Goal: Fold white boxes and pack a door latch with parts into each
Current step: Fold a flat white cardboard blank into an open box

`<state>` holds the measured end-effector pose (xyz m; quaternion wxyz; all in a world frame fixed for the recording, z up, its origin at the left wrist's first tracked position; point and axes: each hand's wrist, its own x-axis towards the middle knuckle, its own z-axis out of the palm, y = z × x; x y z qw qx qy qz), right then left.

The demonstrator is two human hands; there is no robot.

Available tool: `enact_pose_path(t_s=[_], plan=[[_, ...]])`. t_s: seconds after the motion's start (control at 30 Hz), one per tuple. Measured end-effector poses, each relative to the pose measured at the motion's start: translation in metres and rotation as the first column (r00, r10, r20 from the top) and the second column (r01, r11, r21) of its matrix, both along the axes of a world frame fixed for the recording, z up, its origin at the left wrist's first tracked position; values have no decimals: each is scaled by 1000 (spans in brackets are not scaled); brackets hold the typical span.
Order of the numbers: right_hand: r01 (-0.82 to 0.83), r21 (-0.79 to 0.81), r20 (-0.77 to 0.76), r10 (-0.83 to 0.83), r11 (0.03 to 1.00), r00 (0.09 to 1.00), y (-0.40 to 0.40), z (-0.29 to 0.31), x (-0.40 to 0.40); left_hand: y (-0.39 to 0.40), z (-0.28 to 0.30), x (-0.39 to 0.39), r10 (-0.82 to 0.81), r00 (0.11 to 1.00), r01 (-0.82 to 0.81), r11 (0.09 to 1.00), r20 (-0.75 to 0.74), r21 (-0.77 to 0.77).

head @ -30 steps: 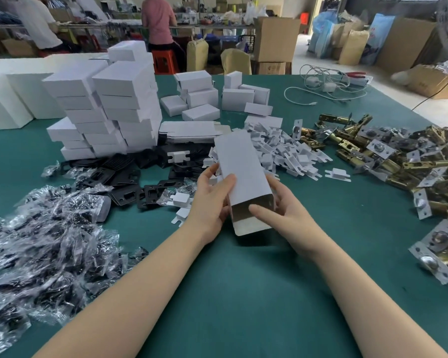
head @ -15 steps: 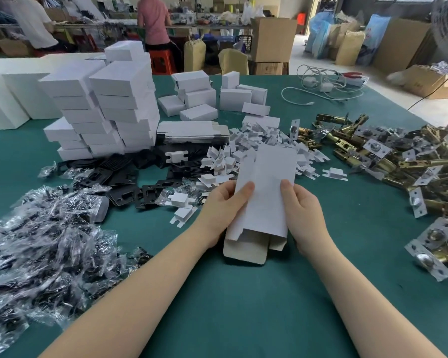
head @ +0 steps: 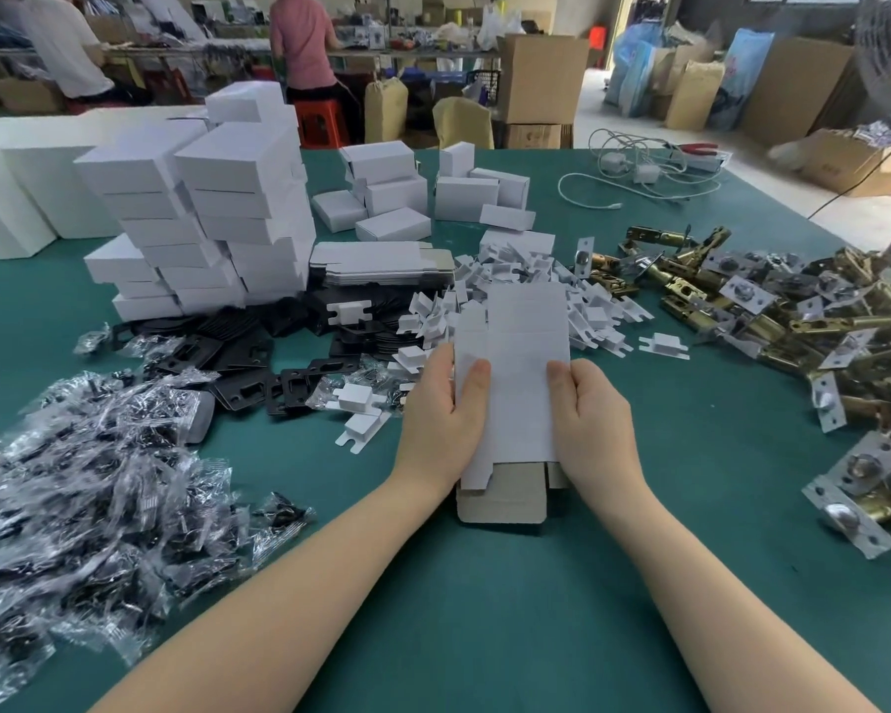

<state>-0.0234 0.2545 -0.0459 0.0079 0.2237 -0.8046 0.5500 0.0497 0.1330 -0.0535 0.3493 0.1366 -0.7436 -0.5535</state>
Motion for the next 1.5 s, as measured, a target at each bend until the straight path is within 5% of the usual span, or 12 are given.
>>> enact_pose_path(t_s=[0.27, 0.63, 0.9, 1.1, 1.33, 1.5], plan=[[-61, 42, 41, 59, 997, 997, 1, -2, 3, -4, -1, 0, 18, 1000, -18, 999, -13, -27], [-174, 39, 99, 170, 984, 980, 2, -1, 6, -15, -4, -3, 102, 995, -98, 981, -14, 168], [81, -198, 121, -57, 977, 991, 7, -2, -2, -14, -9, -4, -55, 993, 38, 985, 105, 166], [-54, -428, 241, 172, 902, 955, 3, 3, 1, -22, -10, -6, -35, 991, 5, 976, 132, 219], [-272, -335, 215, 354, 902, 910, 11, 5, -3, -17, -7, -4, -113, 981, 101, 992, 157, 80], [-312, -394, 260, 431, 864, 864, 15, 5, -5, -15, -1, 0, -264, 963, 243, 930, 43, 276]])
